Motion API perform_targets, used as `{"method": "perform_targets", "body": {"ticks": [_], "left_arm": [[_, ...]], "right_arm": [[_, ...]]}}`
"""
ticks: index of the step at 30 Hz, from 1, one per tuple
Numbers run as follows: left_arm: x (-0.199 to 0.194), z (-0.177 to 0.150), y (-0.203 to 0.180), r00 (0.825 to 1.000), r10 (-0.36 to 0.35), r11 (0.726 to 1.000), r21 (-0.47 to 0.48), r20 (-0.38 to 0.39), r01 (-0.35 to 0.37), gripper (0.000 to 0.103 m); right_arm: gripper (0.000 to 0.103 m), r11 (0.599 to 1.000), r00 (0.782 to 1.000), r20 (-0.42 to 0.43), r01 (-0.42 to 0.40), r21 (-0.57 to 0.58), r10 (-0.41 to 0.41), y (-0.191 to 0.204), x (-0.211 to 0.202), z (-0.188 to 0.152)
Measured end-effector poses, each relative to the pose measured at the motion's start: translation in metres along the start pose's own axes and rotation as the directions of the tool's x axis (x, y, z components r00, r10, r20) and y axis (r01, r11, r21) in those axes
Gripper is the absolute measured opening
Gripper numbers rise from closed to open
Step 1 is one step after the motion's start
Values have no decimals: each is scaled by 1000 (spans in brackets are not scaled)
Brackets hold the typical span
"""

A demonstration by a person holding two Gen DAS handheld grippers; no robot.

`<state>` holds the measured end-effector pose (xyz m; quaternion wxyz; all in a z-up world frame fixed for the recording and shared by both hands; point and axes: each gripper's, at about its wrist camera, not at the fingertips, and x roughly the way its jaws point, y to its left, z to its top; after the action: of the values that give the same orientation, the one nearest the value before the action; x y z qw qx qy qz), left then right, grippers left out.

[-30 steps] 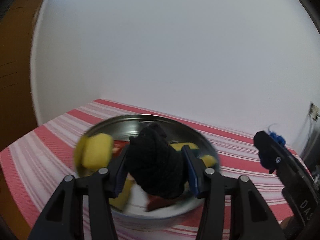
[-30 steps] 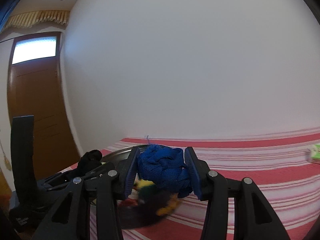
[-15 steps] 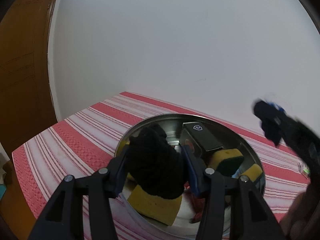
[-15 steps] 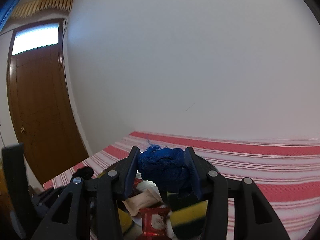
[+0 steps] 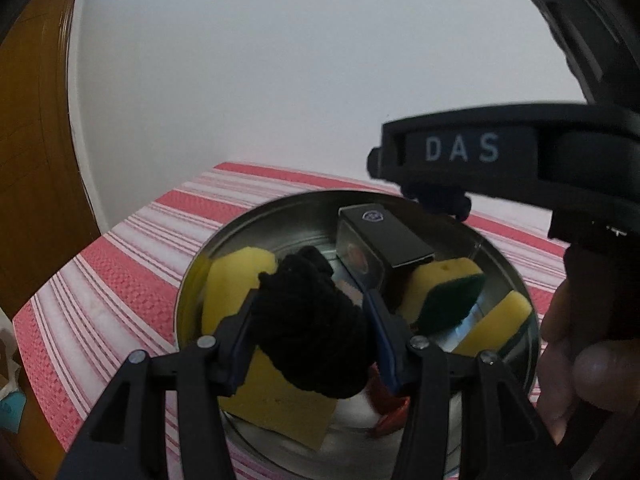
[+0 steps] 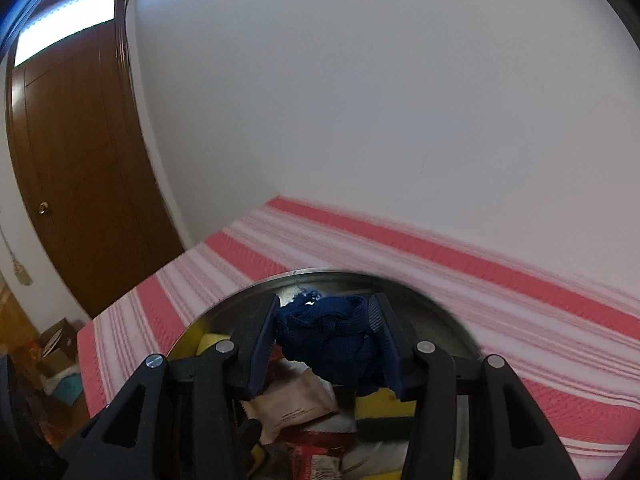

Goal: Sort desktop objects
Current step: 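Open both tools to drop the yarn bundles into the tin, then withdraw both tools from the tin toward the green tissue packet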

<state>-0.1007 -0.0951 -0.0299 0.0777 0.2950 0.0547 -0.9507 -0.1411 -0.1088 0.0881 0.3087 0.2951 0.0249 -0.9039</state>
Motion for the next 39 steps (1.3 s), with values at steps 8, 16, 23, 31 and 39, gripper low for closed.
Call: {"method": "perform_targets", "body": {"ticks": [8,16,23,31,39], "left_arm": [[10,-3,-2,999,11,1000,-9,-43,-12,93],[0,-6,-12,996,89,996,23,-3,-89,102],[-15,-12,-18,989,119,993,-31,85,-116,102],[-19,-13,-12,976,163,984,-100,142,-149,102],[-27,-18,-18,965,202,977,-97,165,-187,102]], "right_arm": [[78,999,999,50,-2,35,0,4,-17,-10],[86,993,955,279,81,90,-103,-11,-84,-28],[100,973,856,465,174,151,-225,-30,-130,-67],[101,965,841,474,208,161,-260,-41,-137,-99],[101,966,829,495,225,130,-260,-35,-144,-110]]}}
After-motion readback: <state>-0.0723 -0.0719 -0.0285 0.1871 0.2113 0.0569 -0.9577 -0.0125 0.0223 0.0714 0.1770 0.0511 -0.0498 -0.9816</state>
